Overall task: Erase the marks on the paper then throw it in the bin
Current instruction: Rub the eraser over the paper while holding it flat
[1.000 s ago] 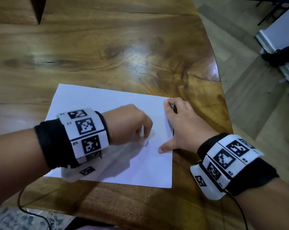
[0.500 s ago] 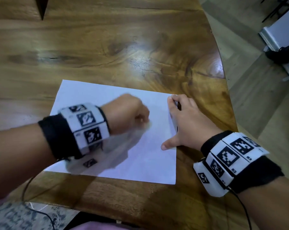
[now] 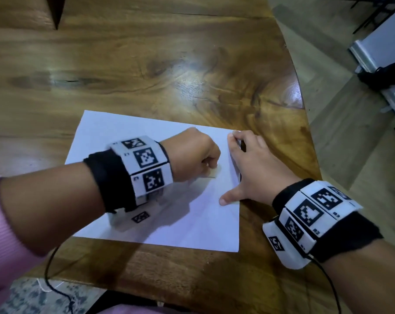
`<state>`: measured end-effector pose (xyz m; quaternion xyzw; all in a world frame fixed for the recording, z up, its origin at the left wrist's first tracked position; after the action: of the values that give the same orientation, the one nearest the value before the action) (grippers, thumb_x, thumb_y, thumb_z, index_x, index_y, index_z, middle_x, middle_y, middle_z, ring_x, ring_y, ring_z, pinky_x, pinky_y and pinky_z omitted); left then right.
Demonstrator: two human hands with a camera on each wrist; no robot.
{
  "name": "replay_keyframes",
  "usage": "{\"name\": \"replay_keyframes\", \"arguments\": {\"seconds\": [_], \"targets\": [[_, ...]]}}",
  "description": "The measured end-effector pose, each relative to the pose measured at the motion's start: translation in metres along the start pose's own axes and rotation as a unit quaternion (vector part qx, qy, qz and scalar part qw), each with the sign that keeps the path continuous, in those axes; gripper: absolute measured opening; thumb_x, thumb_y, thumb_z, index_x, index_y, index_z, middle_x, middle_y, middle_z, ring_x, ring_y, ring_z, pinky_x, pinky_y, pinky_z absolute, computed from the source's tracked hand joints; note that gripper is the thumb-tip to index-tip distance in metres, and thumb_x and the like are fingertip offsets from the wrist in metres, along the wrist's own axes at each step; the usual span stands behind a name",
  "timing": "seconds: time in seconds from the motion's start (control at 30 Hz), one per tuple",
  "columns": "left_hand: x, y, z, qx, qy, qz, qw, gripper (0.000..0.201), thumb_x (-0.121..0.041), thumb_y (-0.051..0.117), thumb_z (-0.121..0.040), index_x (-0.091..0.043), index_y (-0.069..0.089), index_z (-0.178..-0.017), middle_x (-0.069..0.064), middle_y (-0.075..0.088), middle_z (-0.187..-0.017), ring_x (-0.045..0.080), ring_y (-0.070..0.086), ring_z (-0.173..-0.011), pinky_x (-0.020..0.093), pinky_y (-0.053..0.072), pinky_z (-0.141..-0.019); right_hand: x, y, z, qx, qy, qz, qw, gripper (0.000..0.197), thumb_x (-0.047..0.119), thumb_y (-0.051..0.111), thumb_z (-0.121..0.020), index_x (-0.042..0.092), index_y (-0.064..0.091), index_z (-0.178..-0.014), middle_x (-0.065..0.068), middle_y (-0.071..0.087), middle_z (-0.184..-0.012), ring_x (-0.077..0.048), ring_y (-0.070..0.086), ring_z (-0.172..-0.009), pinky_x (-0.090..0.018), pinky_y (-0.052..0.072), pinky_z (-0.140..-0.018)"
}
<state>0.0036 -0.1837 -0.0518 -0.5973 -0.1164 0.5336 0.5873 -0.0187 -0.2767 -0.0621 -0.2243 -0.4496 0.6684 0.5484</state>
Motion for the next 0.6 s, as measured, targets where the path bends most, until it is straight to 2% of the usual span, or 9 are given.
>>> {"name": "replay_keyframes", "arguments": {"seconds": [0.1,0.2,0.27,0.37,0.43,0.5,0.57,0.6], "targets": [[-0.001,0.022,0.027,0.029,0.051,0.015,0.998,0.007,-0.018,0.064,-0.077,-0.013,0.067,-0.073,0.001,0.064,-0.071,0.018,0.052,-0.066,0.022,0.033,-0.060,-0.001,0.001,-0.001,0.000,-0.001,-0.001,1.000,0.131,0.059,0.079,-0.053,0.015,0.001,-0.148,0.005,0.005,-0.143,-0.017,0.010,-0.133,-0.024,0.023,-0.110],[0.000,0.043,0.060,0.117,0.041,0.050,0.991,0.006,-0.017,0.064,-0.075,-0.018,0.068,-0.079,-0.010,0.059,-0.071,0.008,0.057,-0.069,0.019,0.043,-0.064,-0.002,0.002,-0.001,0.001,0.000,-0.006,1.000,0.132,0.059,0.079,-0.052,0.015,0.000,-0.148,0.006,0.004,-0.143,-0.015,0.009,-0.132,-0.023,0.023,-0.109],[-0.003,0.034,0.049,0.096,0.054,0.044,0.993,0.009,-0.018,0.061,-0.076,-0.019,0.070,-0.080,-0.008,0.062,-0.074,0.010,0.056,-0.070,0.017,0.041,-0.064,-0.002,0.002,-0.001,0.001,0.000,-0.004,1.000,0.131,0.058,0.080,-0.053,0.014,0.000,-0.148,0.006,0.003,-0.144,-0.015,0.009,-0.133,-0.023,0.022,-0.110],[0.001,0.007,0.015,0.014,0.015,0.019,1.000,0.011,-0.022,0.063,-0.079,-0.016,0.068,-0.085,0.006,0.066,-0.084,0.020,0.054,-0.075,0.025,0.039,-0.067,-0.001,0.001,0.000,0.001,0.000,-0.003,1.000,0.129,0.057,0.080,-0.054,0.015,0.001,-0.148,0.004,0.004,-0.145,-0.016,0.009,-0.133,-0.023,0.021,-0.110],[0.001,0.009,0.013,0.012,0.023,0.019,0.999,0.006,-0.019,0.061,-0.079,-0.015,0.066,-0.082,0.007,0.064,-0.084,0.021,0.053,-0.075,0.027,0.041,-0.068,-0.001,0.001,0.000,0.001,0.001,-0.005,1.000,0.129,0.056,0.080,-0.054,0.015,0.002,-0.148,0.005,0.004,-0.145,-0.015,0.010,-0.133,-0.022,0.021,-0.109],[-0.004,0.025,0.036,0.058,0.073,0.015,0.995,0.007,-0.018,0.058,-0.077,-0.016,0.062,-0.071,0.002,0.060,-0.074,0.022,0.056,-0.071,0.029,0.046,-0.066,-0.001,0.001,0.000,0.001,0.000,-0.005,1.000,0.129,0.056,0.080,-0.054,0.015,0.001,-0.148,0.006,0.004,-0.144,-0.015,0.010,-0.132,-0.021,0.020,-0.109],[-0.005,0.038,0.060,0.120,0.072,0.023,0.990,0.006,-0.017,0.060,-0.078,-0.018,0.062,-0.073,-0.009,0.052,-0.073,0.015,0.055,-0.070,0.026,0.044,-0.065,-0.001,0.001,0.000,0.003,0.001,-0.006,1.000,0.130,0.057,0.080,-0.055,0.015,0.000,-0.148,0.007,0.003,-0.145,-0.014,0.008,-0.133,-0.021,0.019,-0.109],[-0.004,0.040,0.062,0.132,0.068,0.024,0.989,0.006,-0.015,0.060,-0.078,-0.019,0.065,-0.076,-0.010,0.052,-0.075,0.013,0.054,-0.071,0.024,0.042,-0.066,-0.001,0.001,0.001,0.003,0.002,-0.007,1.000,0.130,0.057,0.079,-0.055,0.014,0.000,-0.148,0.007,0.003,-0.145,-0.014,0.008,-0.133,-0.021,0.019,-0.109]]}}
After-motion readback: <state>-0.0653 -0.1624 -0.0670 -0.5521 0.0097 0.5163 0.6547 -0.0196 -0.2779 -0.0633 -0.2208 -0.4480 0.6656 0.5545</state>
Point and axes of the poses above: each hand's wrist, its own z-axis away from the middle knuckle, its own y-axis out of the palm, x = y × z, the point moved 7 cm from there along -z, towards the middle knuckle
